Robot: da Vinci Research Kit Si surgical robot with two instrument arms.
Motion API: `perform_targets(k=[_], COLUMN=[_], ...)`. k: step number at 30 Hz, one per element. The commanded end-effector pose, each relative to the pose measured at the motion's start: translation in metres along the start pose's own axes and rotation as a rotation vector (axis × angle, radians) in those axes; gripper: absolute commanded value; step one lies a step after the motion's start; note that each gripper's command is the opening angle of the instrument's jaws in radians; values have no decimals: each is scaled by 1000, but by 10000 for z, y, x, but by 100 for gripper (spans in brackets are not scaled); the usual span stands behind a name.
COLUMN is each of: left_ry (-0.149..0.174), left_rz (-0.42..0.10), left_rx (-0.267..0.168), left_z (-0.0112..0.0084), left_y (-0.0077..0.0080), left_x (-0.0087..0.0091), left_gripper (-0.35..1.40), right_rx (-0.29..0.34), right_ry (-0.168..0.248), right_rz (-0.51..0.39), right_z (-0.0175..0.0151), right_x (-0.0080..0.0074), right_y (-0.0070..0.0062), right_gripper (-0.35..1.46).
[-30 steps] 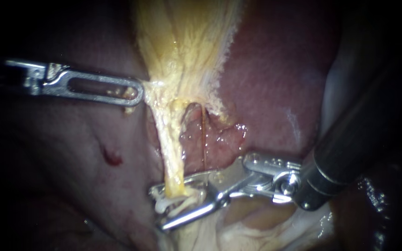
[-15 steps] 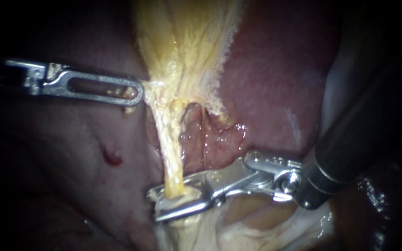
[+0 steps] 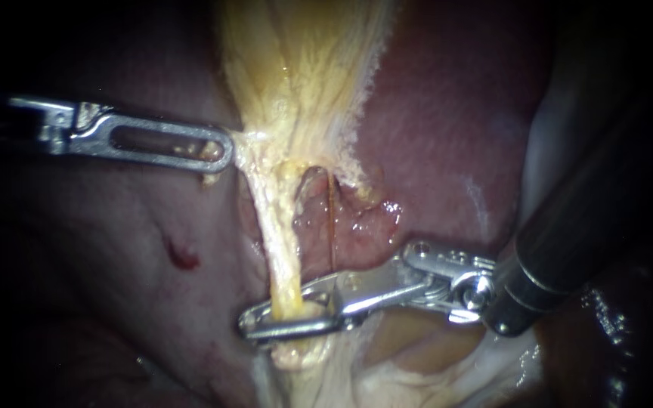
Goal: Clipping second clip left tube
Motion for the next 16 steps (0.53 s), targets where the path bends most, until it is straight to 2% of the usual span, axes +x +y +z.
perform_targets(k=[1,16], left_ry=[0,0], left_rz=[0,0], left_rx=[0,0], left_z=[0,1], left_y=[0,1], left_x=[0,-1], left_gripper=[-35,-35], right_rx=[1,5], right_ry=[2,1], right_rz=[33,44], right_z=[1,-2], right_x=[1,-2], right_y=[-1,1], right_gripper=[-35,-35])
